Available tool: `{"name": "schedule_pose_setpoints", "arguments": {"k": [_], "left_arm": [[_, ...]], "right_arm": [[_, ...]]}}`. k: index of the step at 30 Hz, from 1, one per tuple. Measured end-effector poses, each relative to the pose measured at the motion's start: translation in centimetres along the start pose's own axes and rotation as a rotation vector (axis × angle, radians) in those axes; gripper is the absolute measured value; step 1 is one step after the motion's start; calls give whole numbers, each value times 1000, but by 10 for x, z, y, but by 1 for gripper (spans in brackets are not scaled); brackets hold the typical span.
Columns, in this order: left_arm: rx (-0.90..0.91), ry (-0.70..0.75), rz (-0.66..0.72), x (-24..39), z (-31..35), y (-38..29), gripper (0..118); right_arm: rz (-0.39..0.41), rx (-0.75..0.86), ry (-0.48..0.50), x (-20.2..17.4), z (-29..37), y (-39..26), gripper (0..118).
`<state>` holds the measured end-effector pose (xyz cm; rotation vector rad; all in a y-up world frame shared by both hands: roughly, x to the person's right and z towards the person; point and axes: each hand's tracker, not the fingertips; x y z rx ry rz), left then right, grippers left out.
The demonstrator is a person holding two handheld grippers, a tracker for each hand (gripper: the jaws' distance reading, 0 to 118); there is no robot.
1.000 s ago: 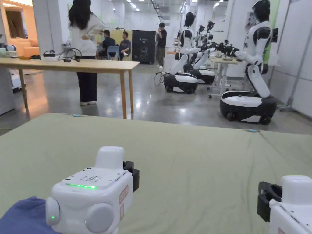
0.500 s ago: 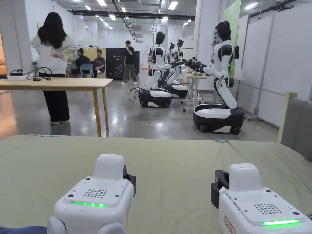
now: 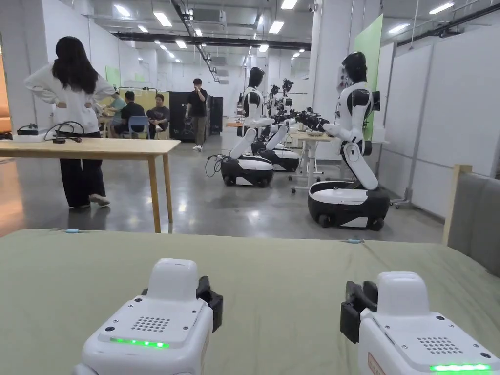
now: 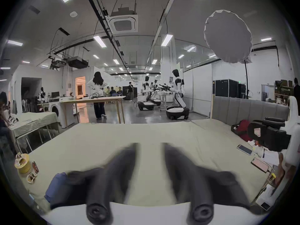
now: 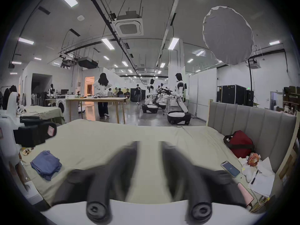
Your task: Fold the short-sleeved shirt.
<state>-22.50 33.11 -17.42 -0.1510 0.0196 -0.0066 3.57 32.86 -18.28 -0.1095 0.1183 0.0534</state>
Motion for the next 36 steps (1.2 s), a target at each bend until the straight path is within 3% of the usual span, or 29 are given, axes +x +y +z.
{"name": "schedule_pose_setpoints", "arguments": {"k": [1, 2, 7, 13, 15, 21, 23, 24, 27, 36], "left_arm": [[2, 16, 5, 0, -1, 0, 114], [-19, 44, 6, 0, -5, 1, 118], [14, 59, 24, -2, 3, 7, 118], [5, 65, 11, -8, 3, 4, 118], [-4, 64, 22, -10, 5, 4, 118], [25, 77, 22, -9, 13, 10, 118], [7, 69, 31, -10, 13, 11, 118], [10, 61, 40, -10, 13, 11, 118], [8, 67, 25, -9, 13, 10, 118], [10, 58, 35, -11, 16, 11, 118]], "right_arm": [[-6, -4, 8, 2, -1, 2, 110], [-14, -16, 20, 3, -6, 4, 118], [31, 18, 39, 10, -9, 1, 118], [-8, -7, 53, 13, -7, 5, 118], [28, -6, 62, 8, -5, 9, 118], [129, -18, -100, -13, 7, 13, 118], [126, -8, -72, -15, 10, 16, 118], [114, 3, -5, -14, 12, 18, 118], [48, -9, 65, -11, 16, 24, 118], [53, -15, 14, -14, 15, 20, 118]]}}
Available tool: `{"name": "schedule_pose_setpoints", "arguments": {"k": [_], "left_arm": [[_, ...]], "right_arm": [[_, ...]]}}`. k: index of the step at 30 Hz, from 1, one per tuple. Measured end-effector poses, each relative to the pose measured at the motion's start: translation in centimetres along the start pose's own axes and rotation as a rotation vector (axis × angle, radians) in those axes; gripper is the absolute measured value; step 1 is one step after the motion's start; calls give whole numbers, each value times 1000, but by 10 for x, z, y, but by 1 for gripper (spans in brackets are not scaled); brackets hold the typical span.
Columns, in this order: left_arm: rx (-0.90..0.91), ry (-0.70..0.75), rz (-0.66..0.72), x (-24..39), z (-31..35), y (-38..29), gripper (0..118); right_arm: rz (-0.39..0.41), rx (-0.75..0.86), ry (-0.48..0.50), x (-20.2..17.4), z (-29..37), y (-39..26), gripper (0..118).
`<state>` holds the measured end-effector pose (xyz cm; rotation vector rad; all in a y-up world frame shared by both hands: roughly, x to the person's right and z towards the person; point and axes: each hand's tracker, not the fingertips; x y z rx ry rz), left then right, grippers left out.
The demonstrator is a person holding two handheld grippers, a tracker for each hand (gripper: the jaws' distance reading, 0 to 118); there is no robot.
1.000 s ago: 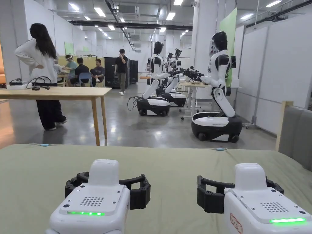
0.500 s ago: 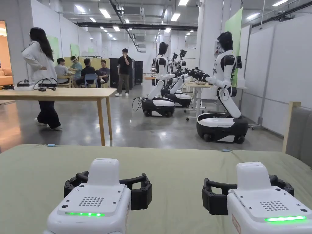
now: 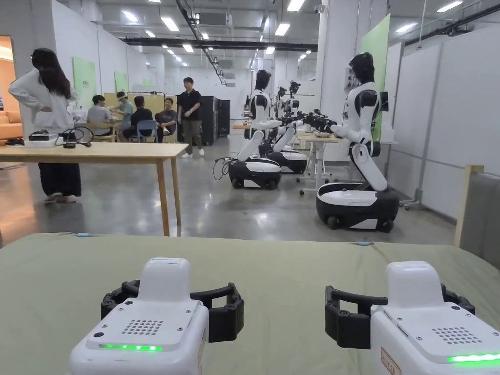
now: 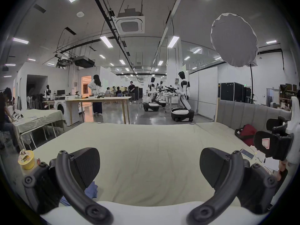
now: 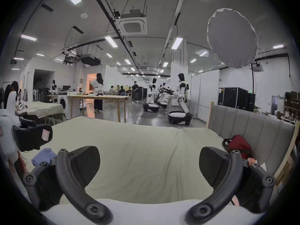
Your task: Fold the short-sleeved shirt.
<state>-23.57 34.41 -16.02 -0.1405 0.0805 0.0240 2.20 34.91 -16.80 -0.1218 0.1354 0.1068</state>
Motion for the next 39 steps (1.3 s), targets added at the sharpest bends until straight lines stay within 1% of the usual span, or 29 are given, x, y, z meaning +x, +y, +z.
{"name": "schedule_pose_setpoints", "arguments": {"k": [3, 5, 9, 16, 23, 28, 33, 39], "left_arm": [[-4, -4, 0, 0, 1, 0, 118], [-4, -3, -4, 1, 2, 0, 118], [-7, -1, 3, 2, 5, 2, 118], [4, 2, -3, 1, 8, 4, 118], [-17, -12, 16, 1, 9, 2, 118], [-10, -7, 5, 2, 10, 2, 118], [-10, -5, 8, 1, 10, 3, 118], [-26, -2, 0, 0, 10, 1, 118]], "right_arm": [[20, 1, -35, -2, -1, -3, 118], [22, -6, -27, -1, 0, -2, 118], [-8, -7, -6, 3, 0, -2, 118], [-31, -15, 11, 9, -3, -1, 118], [-22, -21, 8, 8, -3, -4, 118], [-19, -32, 28, 9, -5, -5, 118], [2, -36, 14, 9, -7, -6, 118], [-8, -12, -19, 11, -7, -9, 118]]}}
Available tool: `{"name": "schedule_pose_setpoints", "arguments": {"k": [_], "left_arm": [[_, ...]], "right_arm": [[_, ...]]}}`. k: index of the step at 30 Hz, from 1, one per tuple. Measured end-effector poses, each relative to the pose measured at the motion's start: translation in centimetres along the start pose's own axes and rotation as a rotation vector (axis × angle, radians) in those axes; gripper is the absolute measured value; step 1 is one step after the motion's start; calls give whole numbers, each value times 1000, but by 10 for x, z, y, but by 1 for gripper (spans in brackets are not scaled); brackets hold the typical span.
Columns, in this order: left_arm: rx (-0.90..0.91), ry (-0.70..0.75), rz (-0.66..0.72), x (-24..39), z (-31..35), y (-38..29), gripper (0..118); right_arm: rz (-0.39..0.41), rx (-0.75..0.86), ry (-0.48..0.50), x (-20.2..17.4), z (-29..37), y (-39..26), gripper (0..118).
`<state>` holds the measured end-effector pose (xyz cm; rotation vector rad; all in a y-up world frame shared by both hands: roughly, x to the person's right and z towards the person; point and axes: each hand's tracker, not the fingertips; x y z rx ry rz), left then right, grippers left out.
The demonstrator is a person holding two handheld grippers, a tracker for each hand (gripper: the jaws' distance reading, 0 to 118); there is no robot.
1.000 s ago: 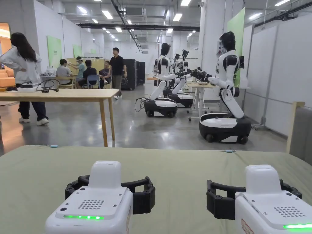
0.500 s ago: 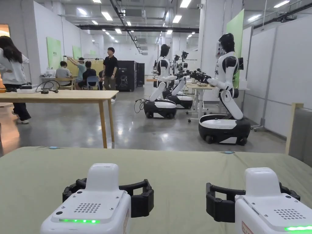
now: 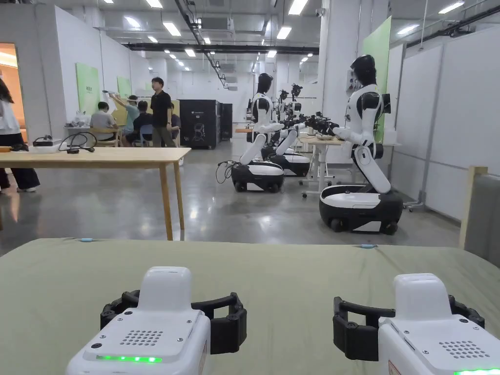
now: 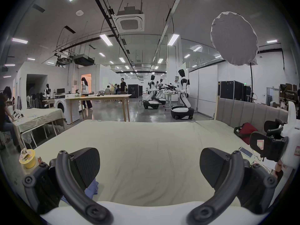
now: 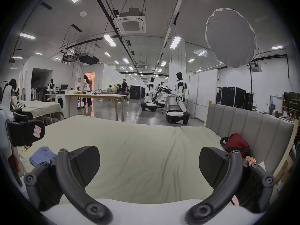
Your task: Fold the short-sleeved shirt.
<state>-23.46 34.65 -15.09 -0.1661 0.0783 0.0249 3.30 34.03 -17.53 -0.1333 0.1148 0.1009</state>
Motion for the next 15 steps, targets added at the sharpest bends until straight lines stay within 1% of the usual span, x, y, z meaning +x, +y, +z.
{"name": "schedule_pose_setpoints", "arguments": {"k": [2, 4, 8, 9, 12, 13, 15], "left_arm": [[-3, -1, 7, 0, 0, -1, 118], [-2, -5, 13, 0, 0, -1, 118], [5, -11, 8, 1, 1, 2, 118], [4, -10, 6, 1, 2, 2, 118], [4, -10, 4, 1, 2, 3, 118], [3, -9, 3, 1, 1, 3, 118], [1, -6, 4, 1, 0, 3, 118]], "right_arm": [[-4, 13, -25, -1, -1, -1, 118], [-27, 9, -24, 2, -3, -1, 118], [-122, -60, -50, 9, -7, 5, 118], [-113, -76, -64, 9, -8, 7, 118], [-62, -41, -63, 8, -8, 4, 118], [-43, -52, -54, 7, -8, 5, 118], [-30, -53, -24, 6, -6, 5, 118]]}}
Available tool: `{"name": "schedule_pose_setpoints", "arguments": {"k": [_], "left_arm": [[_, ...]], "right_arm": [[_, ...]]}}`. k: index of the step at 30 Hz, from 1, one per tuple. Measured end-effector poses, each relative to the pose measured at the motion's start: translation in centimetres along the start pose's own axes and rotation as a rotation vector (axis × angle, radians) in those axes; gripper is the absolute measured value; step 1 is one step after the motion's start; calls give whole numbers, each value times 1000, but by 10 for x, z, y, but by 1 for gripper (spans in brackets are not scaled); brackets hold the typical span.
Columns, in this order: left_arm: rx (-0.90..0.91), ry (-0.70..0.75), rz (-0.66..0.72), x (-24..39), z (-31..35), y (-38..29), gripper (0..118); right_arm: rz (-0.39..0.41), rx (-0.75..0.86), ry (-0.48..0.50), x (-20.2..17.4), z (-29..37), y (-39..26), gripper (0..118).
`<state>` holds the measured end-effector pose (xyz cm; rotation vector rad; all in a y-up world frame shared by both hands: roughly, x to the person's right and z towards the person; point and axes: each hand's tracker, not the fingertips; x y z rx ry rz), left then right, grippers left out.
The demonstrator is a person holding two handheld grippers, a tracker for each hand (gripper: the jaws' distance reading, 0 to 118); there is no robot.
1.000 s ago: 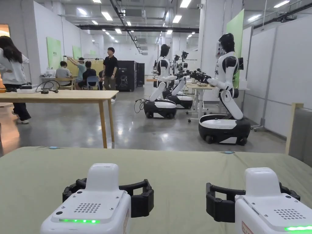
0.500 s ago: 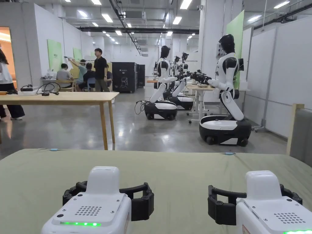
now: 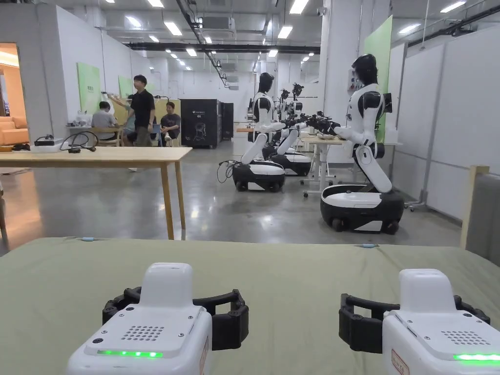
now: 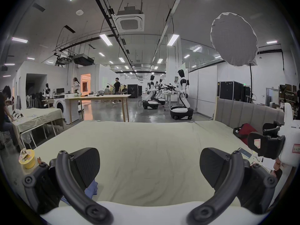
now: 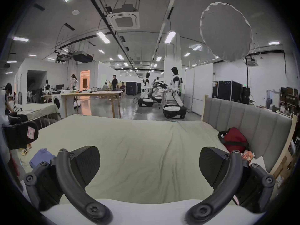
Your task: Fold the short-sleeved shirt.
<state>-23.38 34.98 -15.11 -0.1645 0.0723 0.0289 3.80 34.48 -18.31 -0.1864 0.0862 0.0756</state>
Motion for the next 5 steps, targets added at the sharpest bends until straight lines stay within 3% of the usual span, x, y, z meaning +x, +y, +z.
{"name": "schedule_pose_setpoints", "arguments": {"k": [5], "left_arm": [[-3, 5, -2, 0, -1, 1, 118]], "right_arm": [[23, 22, 3, -5, 4, -2, 118]]}}
